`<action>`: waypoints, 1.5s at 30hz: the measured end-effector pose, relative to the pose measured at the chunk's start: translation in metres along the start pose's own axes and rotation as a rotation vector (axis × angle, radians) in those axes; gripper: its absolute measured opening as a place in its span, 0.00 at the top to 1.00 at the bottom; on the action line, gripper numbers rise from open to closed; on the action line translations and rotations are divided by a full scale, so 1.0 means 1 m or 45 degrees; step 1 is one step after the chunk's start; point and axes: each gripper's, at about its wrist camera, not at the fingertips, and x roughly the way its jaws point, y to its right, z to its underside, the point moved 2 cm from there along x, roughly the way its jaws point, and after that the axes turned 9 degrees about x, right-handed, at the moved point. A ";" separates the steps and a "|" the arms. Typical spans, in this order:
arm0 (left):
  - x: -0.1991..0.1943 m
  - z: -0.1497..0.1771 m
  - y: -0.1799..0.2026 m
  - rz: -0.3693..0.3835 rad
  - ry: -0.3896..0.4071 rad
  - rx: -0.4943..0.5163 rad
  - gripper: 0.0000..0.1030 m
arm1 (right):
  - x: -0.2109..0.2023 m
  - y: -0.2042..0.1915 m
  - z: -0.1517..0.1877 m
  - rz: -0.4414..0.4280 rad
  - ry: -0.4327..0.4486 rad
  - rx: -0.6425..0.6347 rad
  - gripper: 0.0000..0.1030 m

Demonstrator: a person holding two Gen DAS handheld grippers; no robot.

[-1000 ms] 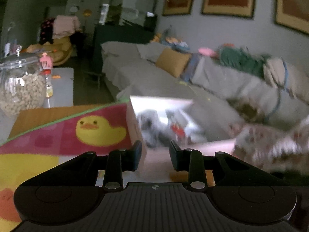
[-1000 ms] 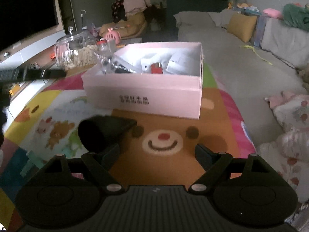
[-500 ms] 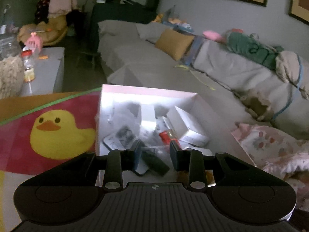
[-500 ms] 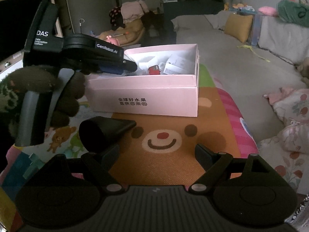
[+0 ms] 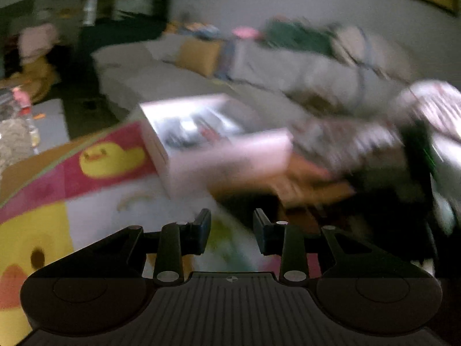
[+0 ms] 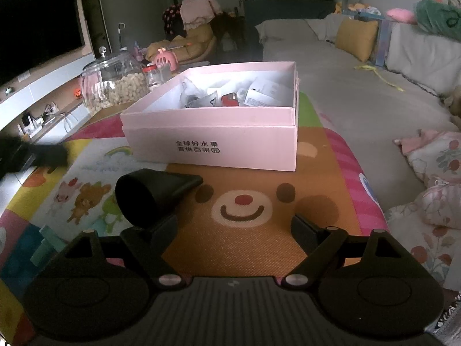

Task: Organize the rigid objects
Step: 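Grasp the teal plastic toy with the left tool while the right tool reaches the black cup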

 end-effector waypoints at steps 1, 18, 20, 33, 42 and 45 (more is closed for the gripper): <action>-0.004 0.008 0.006 -0.006 -0.032 0.038 0.65 | 0.001 -0.001 0.000 0.003 -0.004 -0.005 0.14; 0.035 0.033 0.004 -0.298 -0.216 0.097 0.62 | 0.011 -0.015 0.002 0.028 -0.104 -0.152 0.00; 0.033 0.033 0.002 -0.244 -0.209 0.069 0.65 | 0.012 -0.016 0.002 0.034 -0.110 -0.162 0.00; 0.029 0.038 0.026 -0.013 -0.192 0.052 0.59 | 0.009 -0.018 0.004 0.018 -0.106 -0.189 0.00; 0.027 0.036 0.010 -0.237 -0.225 0.046 0.69 | -0.002 -0.017 0.003 -0.013 -0.061 -0.147 0.03; 0.025 0.041 -0.004 -0.300 -0.208 -0.045 0.80 | -0.012 -0.026 -0.003 -0.168 -0.051 -0.073 0.03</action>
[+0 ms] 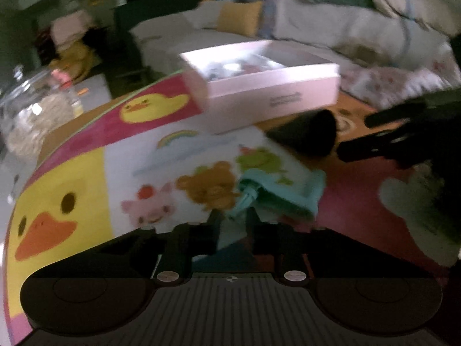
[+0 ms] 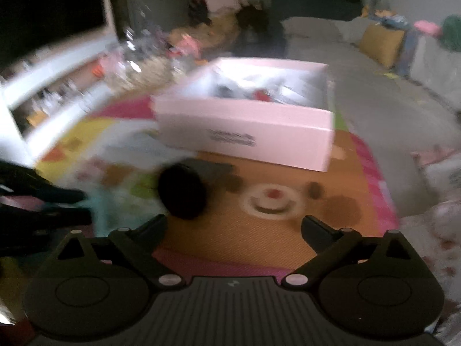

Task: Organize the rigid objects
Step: 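Grasp the teal plastic toy with the left tool while the right tool reaches the black cup, then lift the teal toy with the left tool while the right tool grips the black cup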

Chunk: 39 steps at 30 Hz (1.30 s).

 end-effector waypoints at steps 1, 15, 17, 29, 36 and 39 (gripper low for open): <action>0.000 0.002 -0.004 0.006 0.010 -0.045 0.83 | 0.000 -0.005 -0.004 -0.021 0.012 0.015 0.03; -0.002 0.012 -0.005 0.042 0.093 -0.131 0.86 | 0.043 -0.019 -0.018 0.208 -0.043 -0.041 0.48; -0.001 0.011 -0.006 0.055 0.085 -0.150 0.85 | 0.032 -0.010 -0.011 0.256 -0.016 -0.047 0.48; 0.003 -0.003 0.009 0.063 0.010 -0.097 0.66 | 0.017 0.002 0.004 0.238 0.009 -0.062 0.31; 0.006 -0.010 0.009 0.151 -0.017 -0.174 0.51 | 0.016 0.004 0.005 0.205 0.018 -0.032 0.28; 0.010 -0.016 0.012 0.156 -0.018 -0.258 0.51 | 0.015 0.006 0.005 0.198 0.022 -0.022 0.28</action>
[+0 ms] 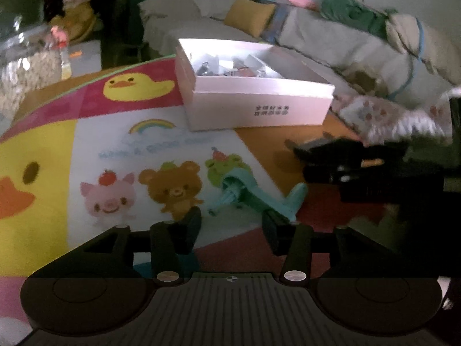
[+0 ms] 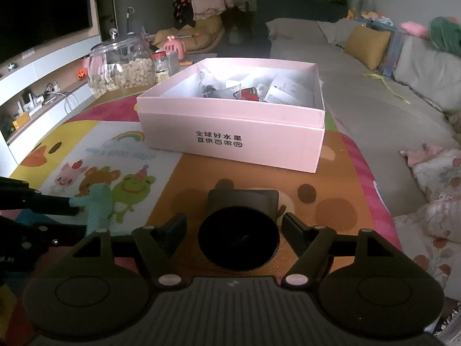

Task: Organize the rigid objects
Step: 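Lift the teal toy with the left tool while the right tool grips the black cup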

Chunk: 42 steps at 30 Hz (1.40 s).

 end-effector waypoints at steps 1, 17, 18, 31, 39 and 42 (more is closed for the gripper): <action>0.001 -0.002 0.001 0.003 0.003 -0.034 0.51 | 0.000 0.000 0.000 -0.002 0.002 0.004 0.28; -0.020 -0.007 -0.035 -0.339 -0.054 -0.010 0.53 | -0.003 0.007 0.000 -0.018 0.022 0.059 0.26; -0.022 -0.006 -0.034 -0.334 -0.059 -0.014 0.53 | -0.004 0.007 0.000 -0.020 0.022 0.062 0.26; 0.009 -0.008 0.028 -0.183 -0.089 0.063 0.49 | -0.006 0.014 -0.001 -0.023 0.039 0.124 0.26; 0.014 -0.017 0.020 -0.169 -0.012 -0.133 0.49 | -0.005 0.017 -0.001 -0.028 0.048 0.155 0.26; 0.010 -0.019 0.014 -0.229 0.035 -0.157 0.49 | -0.005 0.017 -0.001 -0.034 0.049 0.165 0.26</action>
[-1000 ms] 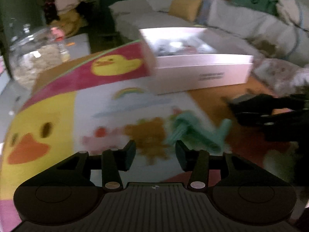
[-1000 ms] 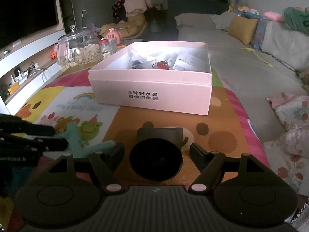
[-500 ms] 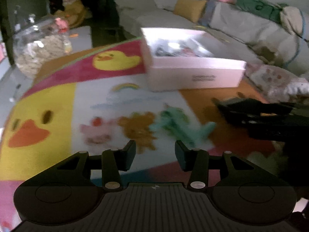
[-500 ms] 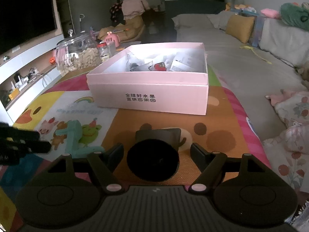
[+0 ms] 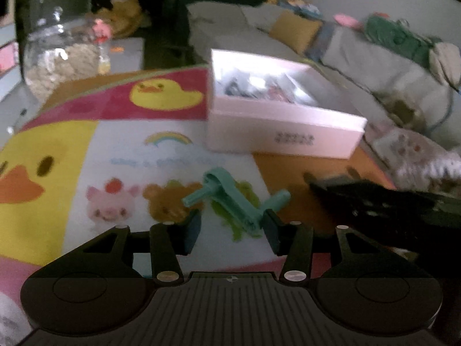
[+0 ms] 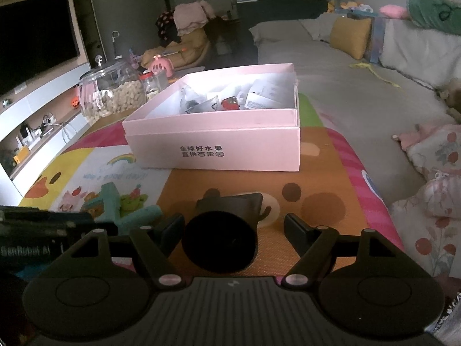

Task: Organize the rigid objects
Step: 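Lift the teal toy with the left tool while the right tool grips the black cup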

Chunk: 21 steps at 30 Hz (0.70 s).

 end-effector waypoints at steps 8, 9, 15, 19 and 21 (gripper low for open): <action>0.013 -0.018 -0.018 -0.098 0.059 -0.067 0.50 | 0.001 0.000 0.000 0.000 0.000 0.004 0.26; 0.013 -0.021 -0.021 -0.114 0.079 -0.092 0.50 | 0.001 0.001 0.000 0.000 0.000 0.004 0.26; 0.024 -0.025 -0.021 -0.162 0.093 -0.071 0.49 | 0.001 0.001 0.000 0.000 0.000 0.004 0.26; 0.033 -0.026 -0.023 -0.201 0.117 -0.055 0.47 | 0.001 0.001 0.000 0.001 0.000 0.003 0.26; 0.037 -0.026 -0.024 -0.197 0.119 -0.064 0.49 | 0.001 0.000 0.000 0.010 -0.001 -0.001 0.26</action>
